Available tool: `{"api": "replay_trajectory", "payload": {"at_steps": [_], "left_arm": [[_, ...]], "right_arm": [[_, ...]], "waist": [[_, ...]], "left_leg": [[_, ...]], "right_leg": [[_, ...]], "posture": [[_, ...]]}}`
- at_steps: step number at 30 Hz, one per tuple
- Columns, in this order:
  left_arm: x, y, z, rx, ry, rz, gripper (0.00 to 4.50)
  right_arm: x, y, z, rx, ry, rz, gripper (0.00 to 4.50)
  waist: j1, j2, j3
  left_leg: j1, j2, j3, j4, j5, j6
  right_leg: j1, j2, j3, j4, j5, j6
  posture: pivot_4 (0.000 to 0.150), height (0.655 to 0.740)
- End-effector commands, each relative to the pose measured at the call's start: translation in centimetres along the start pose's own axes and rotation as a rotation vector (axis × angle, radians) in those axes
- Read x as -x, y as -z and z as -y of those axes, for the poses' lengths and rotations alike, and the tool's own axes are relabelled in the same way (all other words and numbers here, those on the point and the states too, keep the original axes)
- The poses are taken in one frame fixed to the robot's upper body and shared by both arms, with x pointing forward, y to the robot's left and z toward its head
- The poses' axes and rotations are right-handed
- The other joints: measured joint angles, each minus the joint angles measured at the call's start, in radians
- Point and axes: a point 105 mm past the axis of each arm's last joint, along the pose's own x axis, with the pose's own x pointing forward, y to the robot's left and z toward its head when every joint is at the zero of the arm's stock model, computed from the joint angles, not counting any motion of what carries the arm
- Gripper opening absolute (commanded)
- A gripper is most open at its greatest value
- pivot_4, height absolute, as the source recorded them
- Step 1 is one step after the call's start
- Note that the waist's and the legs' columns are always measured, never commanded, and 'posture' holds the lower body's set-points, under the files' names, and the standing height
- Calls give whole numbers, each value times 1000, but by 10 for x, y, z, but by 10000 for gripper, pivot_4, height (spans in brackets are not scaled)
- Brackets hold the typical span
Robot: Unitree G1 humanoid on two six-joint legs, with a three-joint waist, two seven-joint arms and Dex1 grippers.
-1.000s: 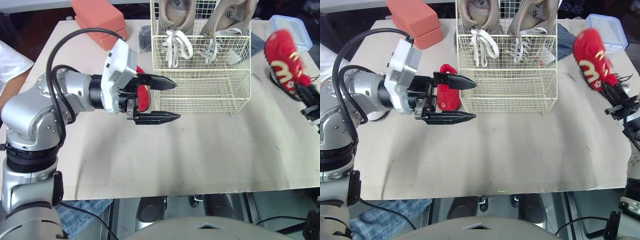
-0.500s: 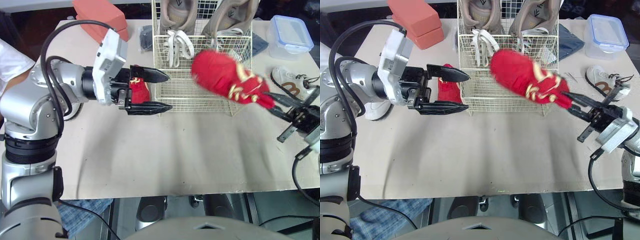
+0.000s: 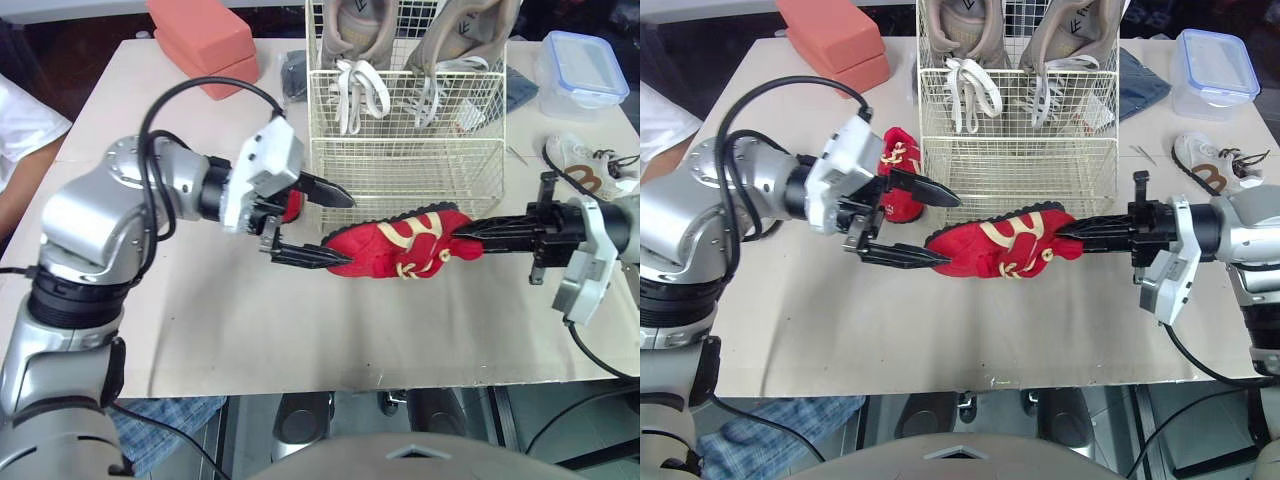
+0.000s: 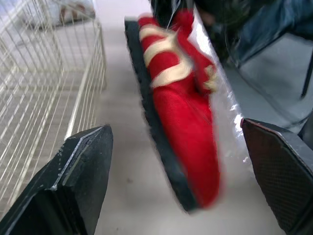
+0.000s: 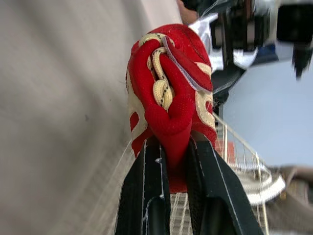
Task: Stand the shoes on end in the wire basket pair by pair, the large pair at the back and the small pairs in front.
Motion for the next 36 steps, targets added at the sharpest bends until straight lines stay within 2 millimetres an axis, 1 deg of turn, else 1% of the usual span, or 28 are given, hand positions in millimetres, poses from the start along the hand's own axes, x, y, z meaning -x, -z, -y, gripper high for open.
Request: {"api": "replay_trajectory", "payload": {"at_steps": [1, 3, 5, 7, 9, 10, 11, 12, 13, 14, 15, 17, 18, 19, 20, 22, 23, 24, 26, 28, 29, 30, 33, 36], "left_arm": [[-2, -3, -2, -38, 24, -41, 45000], [-5, 0, -3, -27, 39, -63, 45000], [-7, 3, -1, -25, 66, -76, 39949], [-8, 4, 2, -18, 87, -80, 33114], [-7, 7, 4, -6, 104, -93, 22435], [-7, 9, 5, -1, 115, -102, 19648], [-7, 10, 7, 4, 124, -106, 14010], [-7, 11, 7, 7, 128, -105, 10697], [-7, 11, 8, 8, 129, -104, 6419], [-7, 12, 7, 8, 128, -102, 5181], [-7, 12, 7, 7, 127, -102, 5089], [-7, 11, 4, -3, 106, -82, 5088], [-6, 10, 3, -6, 92, -62, 5088], [-4, 7, 1, -11, 72, -27, 5088], [-2, 4, -1, -4, 46, 9, 5088], [1, -2, -5, -3, -11, 87, 5087], [3, -5, -6, 5, -34, 121, 5087], [4, -8, -7, 9, -55, 158, 5087], [4, -12, -8, 16, -90, 216, 5087], [2, -15, -12, 12, -137, 269, 5086], [1, -16, -16, 12, -161, 297, 5086], [-1, -15, -20, 15, -195, 331, 5086], [-7, -15, -22, 19, -219, 411, 5086], [-12, -18, -21, 12, -224, 442, 5086]], "right_arm": [[-8, -5, 12, 68, 41, 35, 258], [-13, -9, 17, 86, 50, 57, 258], [-15, -10, 19, 92, 56, 59, 0], [-15, -11, 21, 95, 62, 53, 0], [-14, -11, 22, 96, 71, 47, 0], [-14, -11, 23, 98, 73, 44, 0], [-14, -11, 23, 98, 75, 42, 0], [-13, -11, 23, 94, 77, 40, 0], [-13, -12, 23, 89, 83, 40, 3778], [-12, -11, 23, 70, 88, 37, 7753], [-12, -11, 23, 56, 92, 35, 11098], [-8, -11, 25, -13, 149, 29, 20748], [-5, -11, 28, -63, 209, 28, 25997], [-2, -13, 31, -138, 287, 32, 28997], [1, -14, 28, -219, 332, 28, 33900], [10, -15, 11, -434, 382, -2, 42902], [14, -15, 4, -537, 405, -17, 44767], [18, -17, -2, -651, 442, -27, 45000], [20, -20, -8, -844, 506, -29, 45000], [15, -27, -12, -1012, 542, -1, 45000], [12, -30, -10, -1078, 571, 22, 45000], [7, -32, -6, -1190, 634, 64, 45000], [-7, -37, 8, -1443, 775, 193, 45000], [-15, -38, 20, -1583, 867, 281, 45000]], "waist": [[-1, 0, 0], [-2, 0, 0], [-2, 0, 0], [-2, 0, 0], [-2, 0, 0], [-2, 0, 0], [-2, 0, 0], [-2, 0, 0], [-2, 0, 0], [-2, 0, 0], [-2, 0, 0], [-1, 0, 0], [-1, 0, 0], [0, 0, 0], [3, 0, 0], [5, 0, 0], [8, 0, 0], [8, 0, 0], [6, 0, 0], [0, 0, 0], [-3, 0, 0], [-2, 0, -1], [-3, 0, -1], [-1, 0, 0]], "left_leg": [[0, 0, 0, 0, 0, 0], [0, 0, 0, 0, 0, 0], [0, 0, 0, 0, 0, 0], [0, 0, 0, 0, 0, 0], [0, 0, 0, 0, 0, 0], [0, 0, 0, 0, 0, 0], [0, 0, 0, 0, 0, 0], [0, 0, 0, 0, 0, 0], [0, 0, 0, 0, 0, 0], [0, 0, 0, 0, 0, 0], [0, 0, 0, 0, 0, 0], [0, 0, 0, 0, 0, 0], [0, 0, 0, 0, 0, 0], [0, 0, 0, 0, 0, 0], [0, 0, 0, 0, 0, 0], [-1, 1, -1, 0, 0, 0], [-1, 0, -1, 0, 0, 0], [-2, 1, -1, 0, 0, 0], [-1, 1, -1, 0, 0, 0], [0, 1, 0, 1, 0, 0], [1, 1, 0, 1, 0, 0], [1, 1, 0, 1, 0, 0], [2, 1, 0, 1, 0, 0], [1, 1, 0, 1, 0, 0]], "right_leg": [[0, 0, 0, 0, 0, -1], [0, 0, 0, 0, 0, -1], [0, 0, 0, 0, 0, -1], [0, 0, 0, 0, 0, -1], [0, 0, 0, 0, 0, -1], [0, 0, 0, 0, 0, -1], [0, 0, 0, 0, 0, -1], [0, 0, 0, 0, 0, 0], [0, 0, 0, 0, 0, 0], [-1, 0, 0, 0, 0, 0], [-1, 0, 0, 0, 0, 0], [-1, 0, 0, 0, 0, 0], [0, -1, 0, 0, 0, 0], [0, -1, 0, 0, 0, 0], [0, -1, 0, 0, 0, -1], [0, -2, -1, 0, 1, -3], [0, -2, -1, 0, 1, -3], [0, -2, -1, 0, 1, -3], [0, -3, -1, 0, 1, -3], [0, -3, 0, 0, 0, 0], [1, -4, 0, 1, 0, 1], [1, -3, 1, 1, -1, 1], [1, -3, 2, 4, -1, 1], [0, -1, 2, 4, -1, 1]], "posture": [[1500, 6860], [1500, 6860], [1500, 6860], [1500, 6860], [1500, 6860], [1500, 6860], [1500, 6860], [1500, 6860], [1500, 6860], [1500, 6860], [1500, 6860], [1500, 6860], [1500, 6860], [1500, 6860], [1500, 6860], [1500, 6860], [1500, 6860], [1500, 6860], [1500, 6860], [1500, 6860], [1500, 6860], [1500, 6860], [1500, 6860], [1500, 6860]]}}
